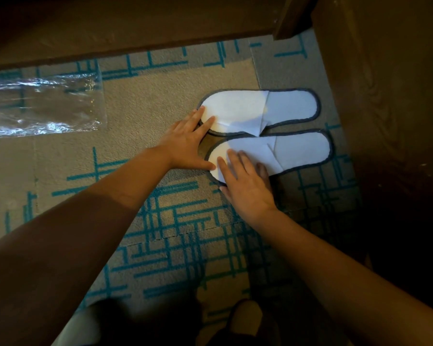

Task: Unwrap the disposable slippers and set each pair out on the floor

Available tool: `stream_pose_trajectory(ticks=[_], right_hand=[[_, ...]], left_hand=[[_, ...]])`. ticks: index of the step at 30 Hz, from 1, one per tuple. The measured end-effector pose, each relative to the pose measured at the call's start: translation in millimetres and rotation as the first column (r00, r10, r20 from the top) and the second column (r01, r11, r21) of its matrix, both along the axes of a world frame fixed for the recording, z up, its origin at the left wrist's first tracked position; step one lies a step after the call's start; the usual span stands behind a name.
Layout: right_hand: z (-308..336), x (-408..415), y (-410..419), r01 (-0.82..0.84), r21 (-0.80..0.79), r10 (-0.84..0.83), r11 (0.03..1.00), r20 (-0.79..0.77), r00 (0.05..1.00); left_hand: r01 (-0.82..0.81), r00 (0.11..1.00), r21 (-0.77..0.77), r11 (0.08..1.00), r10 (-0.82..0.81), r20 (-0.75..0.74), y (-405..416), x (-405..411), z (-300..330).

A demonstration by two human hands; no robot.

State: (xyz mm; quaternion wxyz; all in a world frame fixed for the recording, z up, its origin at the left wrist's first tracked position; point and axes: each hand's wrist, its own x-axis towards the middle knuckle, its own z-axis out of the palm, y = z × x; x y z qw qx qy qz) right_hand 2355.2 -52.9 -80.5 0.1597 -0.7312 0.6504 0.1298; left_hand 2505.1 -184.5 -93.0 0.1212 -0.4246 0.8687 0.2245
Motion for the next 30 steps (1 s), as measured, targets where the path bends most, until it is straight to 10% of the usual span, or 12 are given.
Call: stream_pose_trajectory(ticks=[21,30], right_hand=[[13.7,22.6,-6.9,-0.023,0.035,0.024,0.999,-0.015,1.0],[136.3,42.2,-3.2,0.149,0.169,-0.159,0.974,0.045,0.986]], left_hand=[[0.012,1.0,0.053,0.999,-0.013,0.007,8.7,11.9,23.5],[-0.247,0.968,0.216,0.945,0.232,0.092,39.7,50.0,150.7]])
